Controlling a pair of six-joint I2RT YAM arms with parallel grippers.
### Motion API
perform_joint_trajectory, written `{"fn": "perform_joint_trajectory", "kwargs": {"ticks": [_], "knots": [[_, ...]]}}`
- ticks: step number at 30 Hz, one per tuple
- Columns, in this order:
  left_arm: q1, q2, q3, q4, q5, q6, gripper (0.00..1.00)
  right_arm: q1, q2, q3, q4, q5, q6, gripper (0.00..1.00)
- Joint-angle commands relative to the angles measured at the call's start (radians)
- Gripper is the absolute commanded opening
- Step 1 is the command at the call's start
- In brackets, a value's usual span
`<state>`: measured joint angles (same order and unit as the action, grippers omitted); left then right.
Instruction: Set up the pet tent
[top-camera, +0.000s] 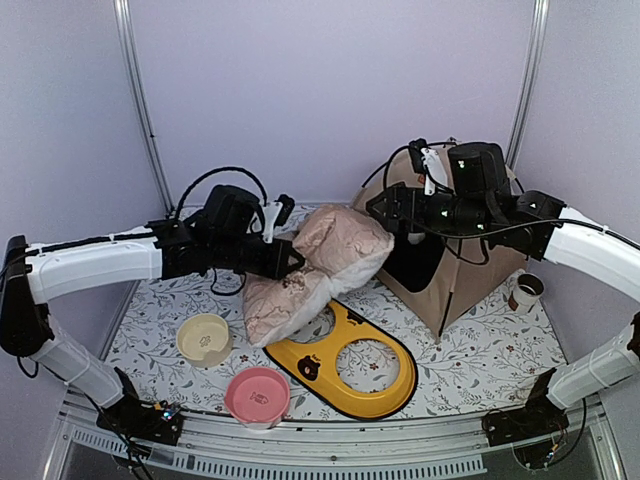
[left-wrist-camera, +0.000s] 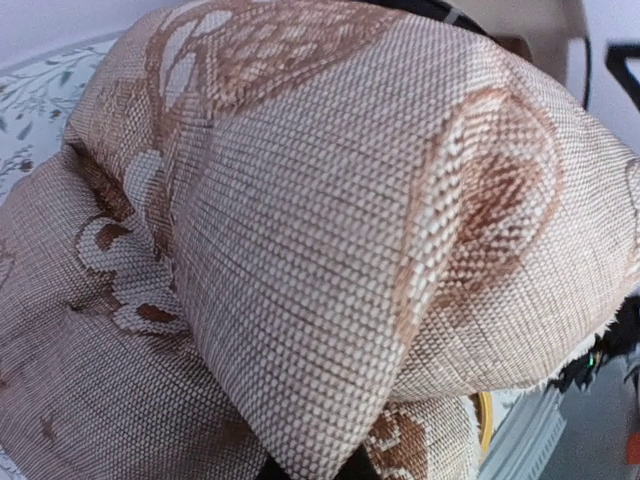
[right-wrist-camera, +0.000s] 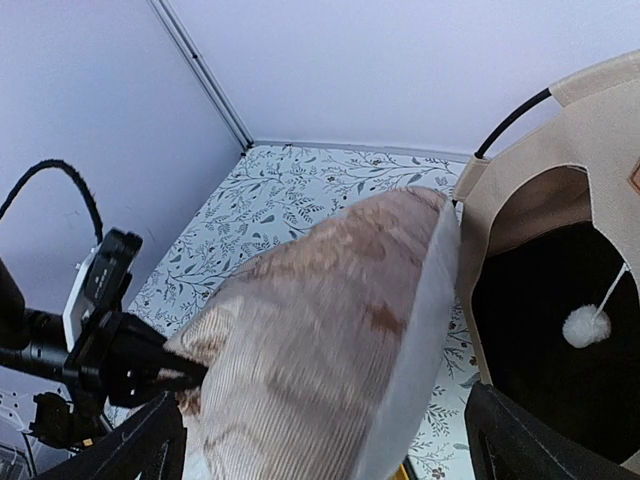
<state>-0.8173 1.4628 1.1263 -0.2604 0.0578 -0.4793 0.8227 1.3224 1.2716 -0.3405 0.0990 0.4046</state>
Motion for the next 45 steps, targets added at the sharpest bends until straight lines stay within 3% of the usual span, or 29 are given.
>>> {"fn": "perform_joint_trajectory", "kwargs": {"ticks": [1,4,9,12,17,22,28,32,39,42,45], "knots": [[-0.111,-0.074,-0.055,0.039,0.064,0.156,0.00,0.003,-0.020,0.015,-0.042,0.058,0.002,0.99],[-0.149,-0.085,-0.108,0.050,0.079,0.169,0.01,0.003,0.003,0.010,-0.064,0.055,0.009,0.99],[-0.149,-0.137,-0.168,0.077,0.036,0.088,0.53,0.003,0.033,-0.021,-0.076,0.034,0.042,0.99],[-0.146,-0.211,-0.185,0.092,-0.021,0.034,0.69,0.003,0.040,-0.038,-0.072,0.016,0.061,0.99],[-0.089,-0.311,-0.187,0.009,-0.144,-0.062,0.78,0.003,0.034,-0.076,-0.092,-0.005,0.081,0.99],[0.154,-0.299,-0.234,-0.041,-0.035,-0.075,0.90,0.018,0.018,-0.184,-0.057,-0.056,0.157,0.99],[0.331,-0.144,-0.247,0.037,0.220,-0.044,0.97,0.037,0.032,-0.283,0.013,-0.079,0.253,0.99],[0.346,-0.026,-0.232,0.087,0.317,-0.052,0.99,0.037,0.042,-0.341,0.084,-0.054,0.299,0.99],[0.344,0.109,-0.235,0.204,0.368,-0.118,0.97,0.037,0.129,-0.344,0.189,-0.099,0.320,0.99],[0.330,0.118,-0.222,0.245,0.406,-0.141,0.86,0.039,0.163,-0.318,0.222,-0.142,0.319,0.82],[0.314,0.102,-0.193,0.251,0.423,-0.152,0.61,0.048,0.181,-0.271,0.218,-0.147,0.312,0.47]]}}
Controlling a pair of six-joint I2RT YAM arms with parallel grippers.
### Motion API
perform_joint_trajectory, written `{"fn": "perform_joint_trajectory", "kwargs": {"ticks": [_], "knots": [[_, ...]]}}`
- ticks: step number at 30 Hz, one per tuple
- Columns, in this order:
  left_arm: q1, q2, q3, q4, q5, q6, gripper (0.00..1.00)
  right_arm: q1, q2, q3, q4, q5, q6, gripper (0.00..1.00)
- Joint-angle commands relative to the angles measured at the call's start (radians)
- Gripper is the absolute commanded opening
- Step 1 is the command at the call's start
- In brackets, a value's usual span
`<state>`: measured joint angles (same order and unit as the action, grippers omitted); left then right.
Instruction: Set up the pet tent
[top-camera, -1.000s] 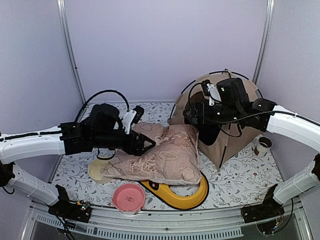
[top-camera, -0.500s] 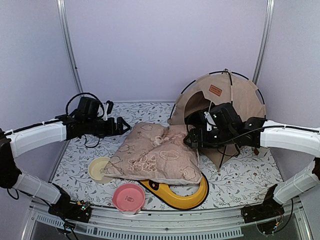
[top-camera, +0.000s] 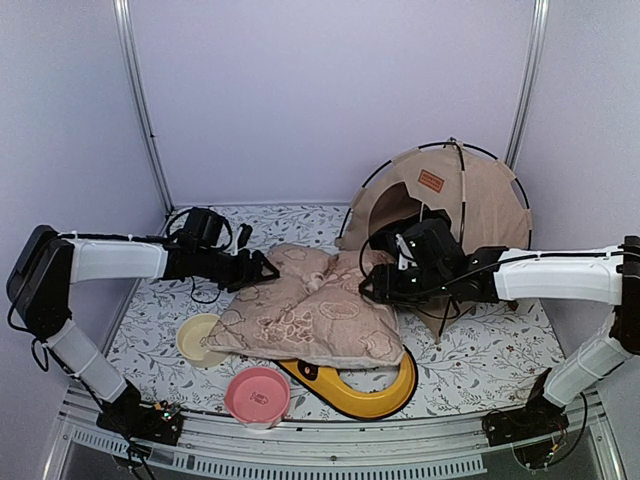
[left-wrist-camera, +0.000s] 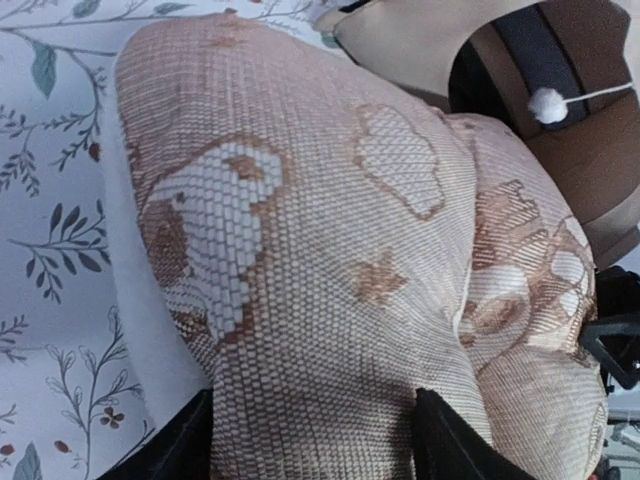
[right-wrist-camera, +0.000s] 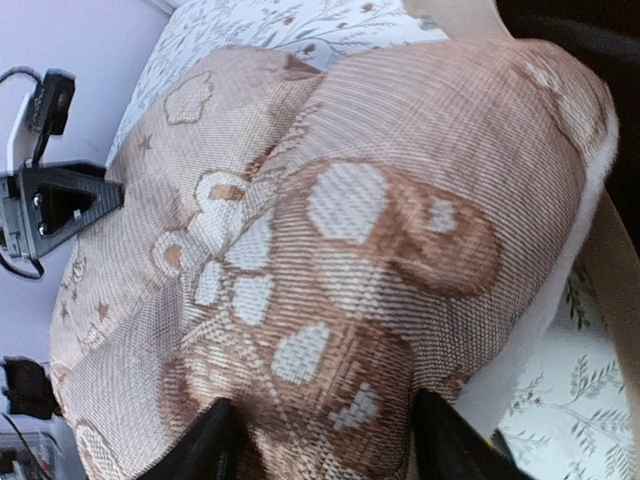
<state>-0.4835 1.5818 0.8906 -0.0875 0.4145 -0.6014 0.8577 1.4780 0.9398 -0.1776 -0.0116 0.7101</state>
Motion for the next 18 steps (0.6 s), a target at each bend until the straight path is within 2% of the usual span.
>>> {"fn": "perform_joint_trajectory", "kwargs": {"ticks": [1,3,5,6,8,9,13,15,18], "knots": [[-0.025,-0.023,0.052,0.078,0.074,-0.031,0.53,0.016,0.030,0.078,0.054,-0.037,0.001,0.37],[-0.043,-0.035,0.071,0.073,0.081,-0.034,0.40,0.029,0.043,0.117,0.052,-0.039,-0.007,0.19],[-0.068,-0.047,0.088,0.064,0.082,-0.035,0.31,0.051,0.061,0.166,0.052,-0.041,-0.021,0.05],[-0.080,-0.051,0.096,0.061,0.080,-0.037,0.29,0.064,0.073,0.189,0.051,-0.043,-0.030,0.00],[-0.110,-0.055,0.109,0.058,0.077,-0.048,0.28,0.094,0.103,0.236,0.060,-0.049,-0.048,0.00],[-0.124,-0.059,0.111,0.062,0.075,-0.058,0.29,0.110,0.119,0.255,0.066,-0.050,-0.060,0.00],[-0.186,-0.084,0.100,0.117,0.048,-0.113,0.45,0.152,0.195,0.316,0.077,-0.056,-0.103,0.00],[-0.207,-0.089,0.091,0.144,0.038,-0.138,0.54,0.166,0.220,0.318,0.108,-0.067,-0.115,0.00],[-0.219,-0.082,0.073,0.186,0.038,-0.168,0.63,0.191,0.246,0.312,0.162,-0.083,-0.136,0.00]]}}
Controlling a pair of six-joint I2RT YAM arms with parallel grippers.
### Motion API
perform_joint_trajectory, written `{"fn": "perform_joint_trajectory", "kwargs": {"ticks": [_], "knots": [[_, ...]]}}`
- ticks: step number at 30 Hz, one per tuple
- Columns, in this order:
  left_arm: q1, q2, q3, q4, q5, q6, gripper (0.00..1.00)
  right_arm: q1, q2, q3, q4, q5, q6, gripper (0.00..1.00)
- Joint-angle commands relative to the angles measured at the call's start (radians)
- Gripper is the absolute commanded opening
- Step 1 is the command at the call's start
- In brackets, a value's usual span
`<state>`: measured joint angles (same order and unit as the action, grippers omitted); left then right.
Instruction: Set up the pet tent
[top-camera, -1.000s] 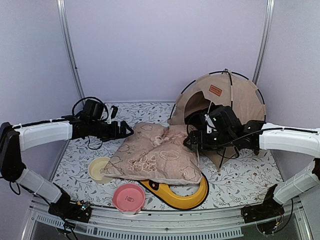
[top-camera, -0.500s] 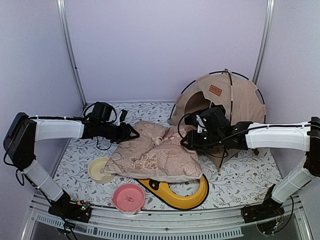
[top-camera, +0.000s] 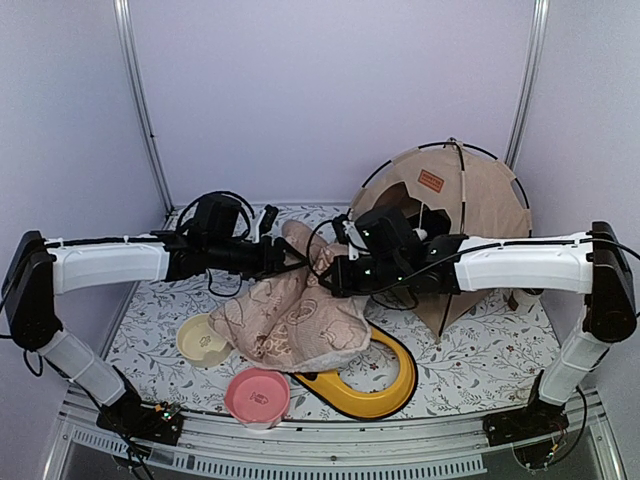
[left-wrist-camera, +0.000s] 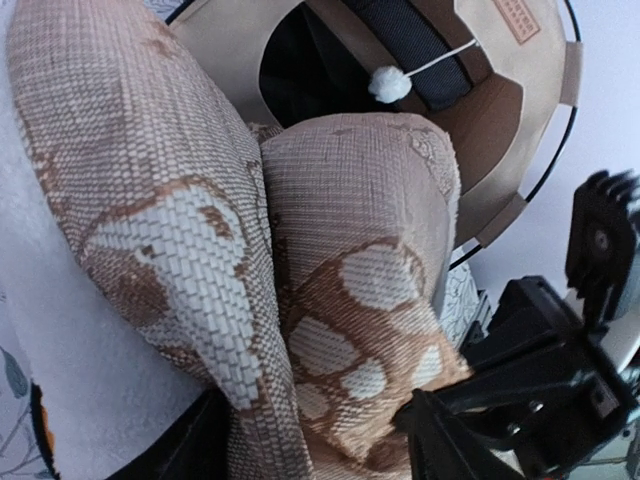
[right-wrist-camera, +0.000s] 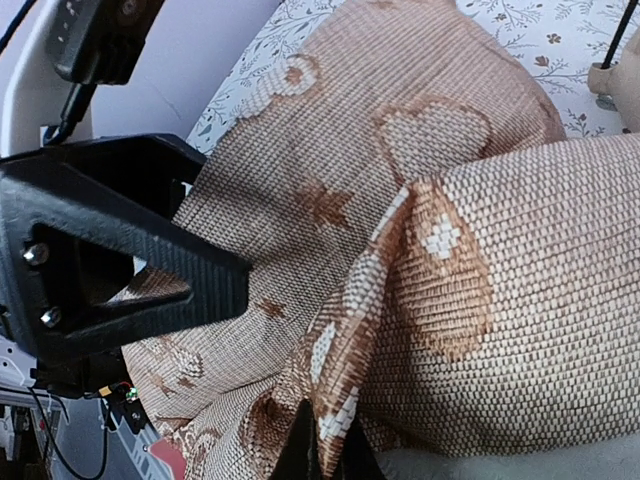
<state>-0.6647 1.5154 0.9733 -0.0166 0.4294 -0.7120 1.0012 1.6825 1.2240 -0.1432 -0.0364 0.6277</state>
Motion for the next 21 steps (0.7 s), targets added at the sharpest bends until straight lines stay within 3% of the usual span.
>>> {"fn": "perform_joint_trajectory", "kwargs": {"ticks": [1,5,11,17,21], "knots": [[-0.040,-0.010,-0.010,0.117,0.027,-0.061,0.67,0.058,0.050,0.027,0.137,-0.056,-0.061,0.00],[-0.052,0.007,-0.005,0.119,0.023,-0.060,0.76,0.093,0.083,0.032,0.160,-0.055,-0.111,0.00],[-0.069,0.048,0.032,0.070,-0.006,-0.032,0.78,0.128,0.120,0.050,0.162,-0.046,-0.170,0.00],[-0.106,0.089,0.080,-0.012,-0.074,0.022,0.71,0.130,0.129,0.054,0.152,-0.044,-0.198,0.00],[-0.136,0.122,0.121,-0.086,-0.134,0.060,0.59,0.130,0.130,0.076,0.117,-0.032,-0.217,0.00]]}}
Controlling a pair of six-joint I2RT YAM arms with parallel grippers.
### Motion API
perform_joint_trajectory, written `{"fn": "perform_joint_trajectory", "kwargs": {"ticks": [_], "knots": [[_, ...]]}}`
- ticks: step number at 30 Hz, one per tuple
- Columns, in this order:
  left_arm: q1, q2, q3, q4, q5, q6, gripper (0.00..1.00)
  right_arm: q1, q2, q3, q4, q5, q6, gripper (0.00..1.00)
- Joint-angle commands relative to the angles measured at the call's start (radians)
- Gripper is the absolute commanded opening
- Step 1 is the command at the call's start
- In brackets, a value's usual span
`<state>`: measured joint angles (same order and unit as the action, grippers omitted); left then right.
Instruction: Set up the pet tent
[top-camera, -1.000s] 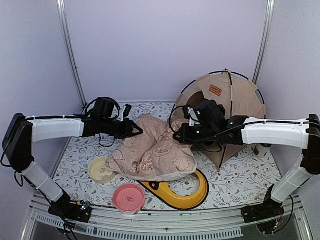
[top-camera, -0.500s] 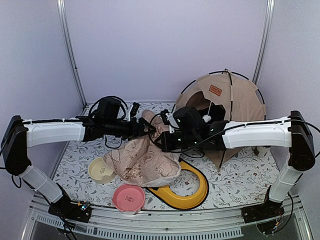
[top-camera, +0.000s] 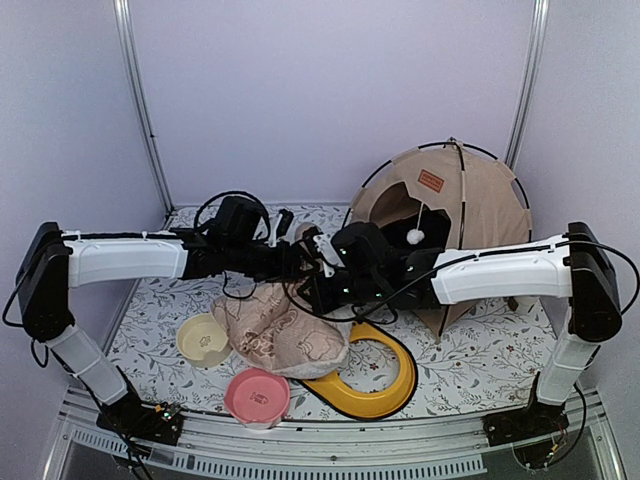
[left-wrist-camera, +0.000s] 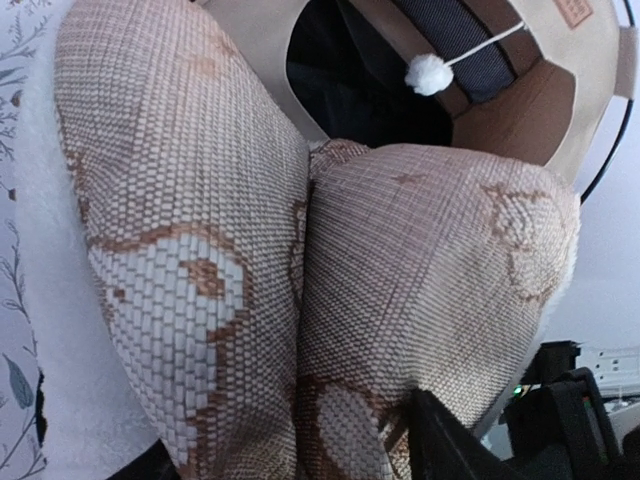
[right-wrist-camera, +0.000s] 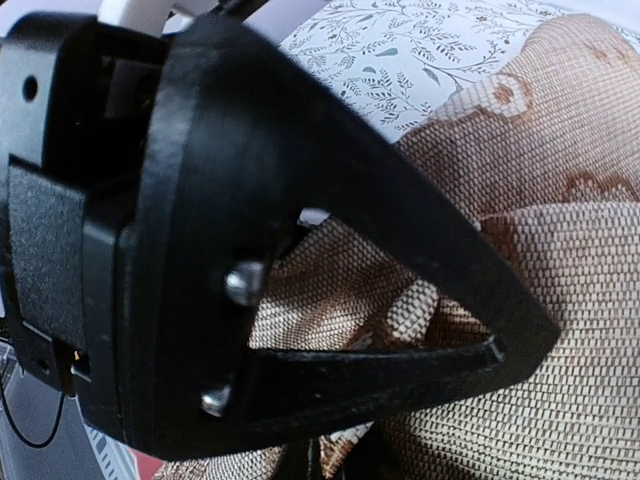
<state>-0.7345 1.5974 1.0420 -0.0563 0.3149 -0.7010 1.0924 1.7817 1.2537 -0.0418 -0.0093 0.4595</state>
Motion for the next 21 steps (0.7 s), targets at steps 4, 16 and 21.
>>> {"fn": "perform_joint_trajectory", "kwargs": {"ticks": [4,16,21], "knots": [[-0.079,0.045,0.054,-0.059,-0.059,0.066,0.35,0.039,0.007,0.056,-0.018,-0.028,-0.053,0.02],[-0.059,-0.042,0.138,-0.145,-0.200,0.144,0.00,0.036,-0.182,0.087,-0.148,0.071,-0.036,0.75],[-0.028,-0.089,0.146,-0.166,-0.220,0.161,0.00,-0.004,-0.319,0.086,-0.239,0.166,-0.030,0.91]]}}
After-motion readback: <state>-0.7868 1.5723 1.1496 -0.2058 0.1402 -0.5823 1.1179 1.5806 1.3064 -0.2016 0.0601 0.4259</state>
